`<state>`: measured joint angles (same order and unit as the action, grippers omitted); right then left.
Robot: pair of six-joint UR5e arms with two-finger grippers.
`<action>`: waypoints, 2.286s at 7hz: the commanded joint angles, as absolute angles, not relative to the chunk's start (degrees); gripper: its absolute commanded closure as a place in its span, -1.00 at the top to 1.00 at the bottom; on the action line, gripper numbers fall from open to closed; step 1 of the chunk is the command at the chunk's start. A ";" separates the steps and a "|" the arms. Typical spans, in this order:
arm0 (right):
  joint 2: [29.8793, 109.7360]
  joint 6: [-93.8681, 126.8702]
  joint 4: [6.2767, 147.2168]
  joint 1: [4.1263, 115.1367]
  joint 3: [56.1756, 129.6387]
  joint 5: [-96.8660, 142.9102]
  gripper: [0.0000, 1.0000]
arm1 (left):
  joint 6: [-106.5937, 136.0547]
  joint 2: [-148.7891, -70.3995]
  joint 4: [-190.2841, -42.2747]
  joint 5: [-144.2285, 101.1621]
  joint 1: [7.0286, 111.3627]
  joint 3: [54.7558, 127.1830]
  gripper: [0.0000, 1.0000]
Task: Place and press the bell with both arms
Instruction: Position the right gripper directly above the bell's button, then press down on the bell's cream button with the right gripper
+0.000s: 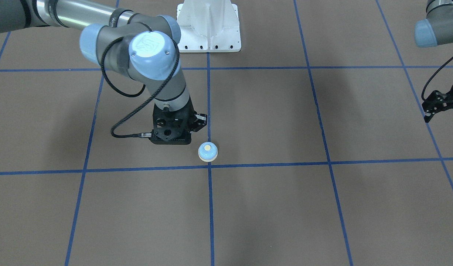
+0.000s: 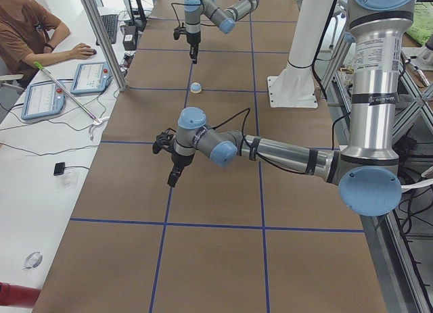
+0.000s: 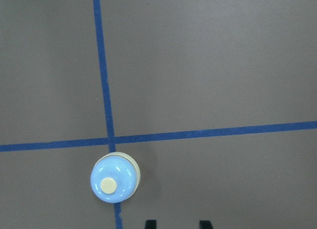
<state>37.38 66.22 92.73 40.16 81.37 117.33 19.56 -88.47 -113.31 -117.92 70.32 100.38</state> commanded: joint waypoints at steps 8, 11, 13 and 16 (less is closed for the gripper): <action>31.91 66.01 84.12 36.74 67.07 113.91 -1.00 | 19.51 -88.24 -113.29 -117.77 70.40 99.58 1.00; 31.90 65.83 82.98 36.22 65.40 112.24 -1.00 | 19.60 -88.24 -113.29 -117.77 70.40 99.49 1.00; 31.90 65.83 82.09 35.69 64.42 111.89 -1.00 | 19.51 -88.24 -113.29 -117.77 70.40 99.32 1.00; 32.08 65.83 82.09 35.42 64.34 111.88 -1.00 | 19.60 -88.24 -113.29 -117.77 70.40 99.32 1.00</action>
